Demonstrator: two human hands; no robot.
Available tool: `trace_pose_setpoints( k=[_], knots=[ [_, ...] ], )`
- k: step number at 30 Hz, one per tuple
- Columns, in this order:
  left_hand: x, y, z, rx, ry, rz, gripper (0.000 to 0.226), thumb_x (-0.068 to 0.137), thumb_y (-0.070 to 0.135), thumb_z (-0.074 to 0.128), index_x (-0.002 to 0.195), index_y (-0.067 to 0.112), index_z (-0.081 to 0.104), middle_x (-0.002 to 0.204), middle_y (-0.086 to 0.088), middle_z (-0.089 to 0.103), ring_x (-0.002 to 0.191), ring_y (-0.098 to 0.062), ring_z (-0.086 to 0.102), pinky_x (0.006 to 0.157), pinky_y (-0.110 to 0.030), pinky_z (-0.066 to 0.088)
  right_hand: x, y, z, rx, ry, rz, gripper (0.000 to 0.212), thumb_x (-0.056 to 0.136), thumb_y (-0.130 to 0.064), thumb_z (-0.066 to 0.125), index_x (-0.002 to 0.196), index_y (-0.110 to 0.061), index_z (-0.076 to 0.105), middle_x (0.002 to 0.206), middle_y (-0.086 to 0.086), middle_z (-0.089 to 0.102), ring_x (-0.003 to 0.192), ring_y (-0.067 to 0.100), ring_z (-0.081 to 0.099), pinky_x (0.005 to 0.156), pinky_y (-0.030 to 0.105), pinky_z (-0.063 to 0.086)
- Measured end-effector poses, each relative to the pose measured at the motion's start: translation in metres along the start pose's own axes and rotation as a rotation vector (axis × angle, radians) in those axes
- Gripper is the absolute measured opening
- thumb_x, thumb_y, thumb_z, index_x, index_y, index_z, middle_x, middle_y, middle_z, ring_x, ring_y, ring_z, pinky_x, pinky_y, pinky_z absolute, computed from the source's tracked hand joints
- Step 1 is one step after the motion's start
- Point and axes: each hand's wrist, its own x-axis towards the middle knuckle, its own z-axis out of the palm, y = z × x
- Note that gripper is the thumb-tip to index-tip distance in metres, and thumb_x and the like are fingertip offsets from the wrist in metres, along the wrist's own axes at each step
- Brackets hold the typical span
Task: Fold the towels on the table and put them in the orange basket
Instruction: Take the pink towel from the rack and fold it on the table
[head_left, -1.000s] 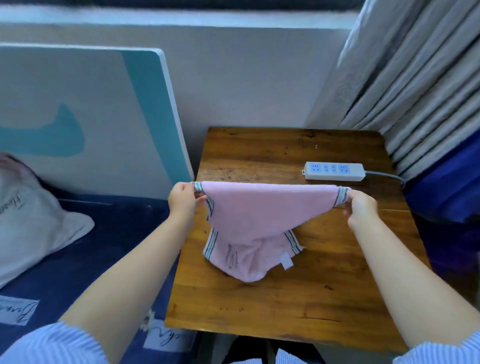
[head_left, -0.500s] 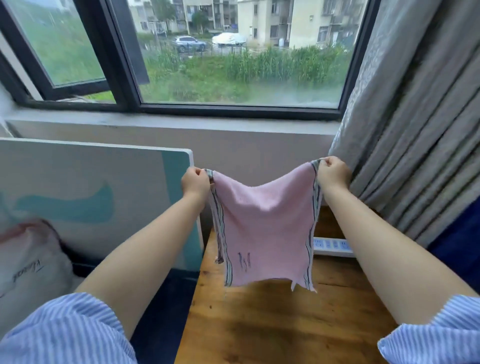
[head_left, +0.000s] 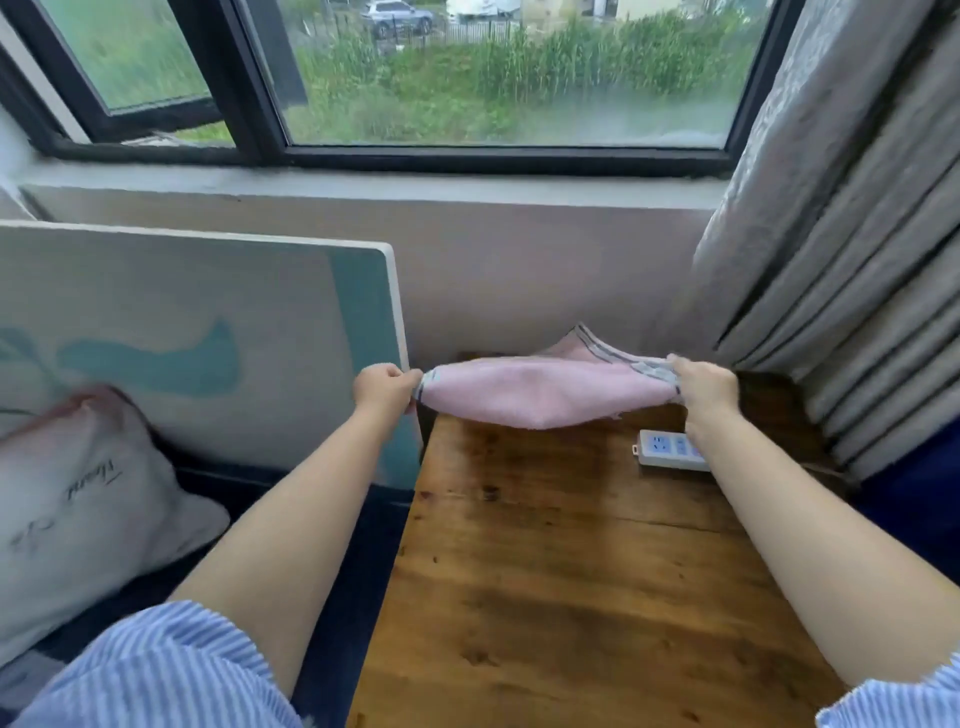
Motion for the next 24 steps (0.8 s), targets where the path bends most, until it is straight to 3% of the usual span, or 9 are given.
trace_pose_setpoints(
  k=[3,5,7,10,13,17,20,22,24],
  knots=[
    [-0.023,-0.051,0.017,0.321,-0.184,-0.088,0.039,0.083,0.008,0.054,0.047,0.01,0.041,0.04,0.0,0.048,0.061,-0.024,0.051,0.065,-0.028,0.043,-0.009,0.066,-0.012,-0.686,-0.096,0.083,0.031,0.09,-0.007,0.048,0.12,-0.004,0.055,0.125,0.014,0.058,0.112,0.025,0.056,0.08,0.027,0.045],
    [-0.041,-0.076,0.03,0.482,-0.311,-0.097,0.03,0.083,0.009,0.053,0.055,0.009,0.045,0.058,-0.004,0.046,0.073,-0.025,0.051,0.064,-0.03,0.047,-0.021,0.102,-0.021,-0.828,-0.15,0.224,0.032,0.092,-0.007,0.046,0.122,-0.001,0.054,0.128,0.018,0.055,0.118,0.031,0.052,0.083,0.027,0.046],
    [-0.061,-0.096,0.041,0.685,-0.456,-0.078,0.007,0.082,0.008,0.053,0.076,0.006,0.054,0.075,-0.007,0.054,0.079,-0.024,0.051,0.059,-0.028,0.044,-0.039,0.13,-0.028,-0.829,-0.234,0.322,0.032,0.091,-0.005,0.045,0.121,0.005,0.054,0.126,0.023,0.055,0.116,0.034,0.053,0.064,0.023,0.044],
    [-0.082,-0.133,0.055,0.952,-0.655,-0.04,0.028,0.084,0.011,0.053,0.111,0.002,0.053,0.111,-0.014,0.057,0.102,-0.029,0.055,0.081,-0.032,0.047,-0.058,0.166,-0.04,-0.971,-0.361,0.423,0.033,0.092,-0.002,0.04,0.122,0.006,0.051,0.104,0.021,0.053,0.089,0.029,0.057,0.057,0.026,0.039],
    [-0.098,-0.169,0.059,1.182,-0.858,-0.016,0.01,0.088,0.01,0.048,0.093,0.006,0.056,0.09,-0.006,0.054,0.09,-0.024,0.052,0.073,-0.029,0.042,-0.069,0.194,-0.058,-1.194,-0.405,0.411,0.031,0.093,0.0,0.031,0.113,0.003,0.055,0.113,0.019,0.056,0.103,0.03,0.054,0.078,0.03,0.041],
    [-0.108,-0.202,0.053,1.279,-0.923,-0.079,0.029,0.085,0.006,0.049,0.059,0.013,0.04,0.062,0.0,0.037,0.07,-0.019,0.042,0.053,-0.023,0.032,-0.082,0.222,-0.081,-1.422,-0.487,0.385,0.035,0.093,-0.007,0.03,0.113,-0.003,0.058,0.124,0.014,0.057,0.113,0.029,0.053,0.092,0.031,0.042],
    [-0.118,-0.213,0.055,1.359,-1.023,-0.097,0.016,0.088,0.007,0.049,0.09,-0.003,0.062,0.065,-0.001,0.039,0.071,-0.019,0.041,0.05,-0.019,0.028,-0.091,0.242,-0.096,-1.508,-0.555,0.402,0.031,0.093,-0.016,0.032,0.106,-0.009,0.06,0.12,0.011,0.059,0.113,0.028,0.052,0.093,0.031,0.039],
    [-0.126,-0.218,0.058,1.39,-1.121,-0.145,0.03,0.09,0.01,0.051,0.117,0.0,0.058,0.082,-0.004,0.048,0.083,-0.019,0.042,0.064,-0.022,0.038,-0.094,0.252,-0.102,-1.529,-0.645,0.458,0.021,0.09,-0.018,0.036,0.092,-0.011,0.056,0.113,0.012,0.059,0.108,0.029,0.053,0.085,0.031,0.042],
    [-0.134,-0.221,0.06,1.435,-1.264,-0.113,0.032,0.092,0.012,0.048,0.119,0.0,0.057,0.096,-0.01,0.051,0.088,-0.022,0.048,0.075,-0.026,0.04,-0.097,0.253,-0.104,-1.577,-0.792,0.52,0.018,0.088,-0.016,0.037,0.087,-0.009,0.054,0.098,0.01,0.056,0.087,0.023,0.055,0.076,0.029,0.043]
  ],
)
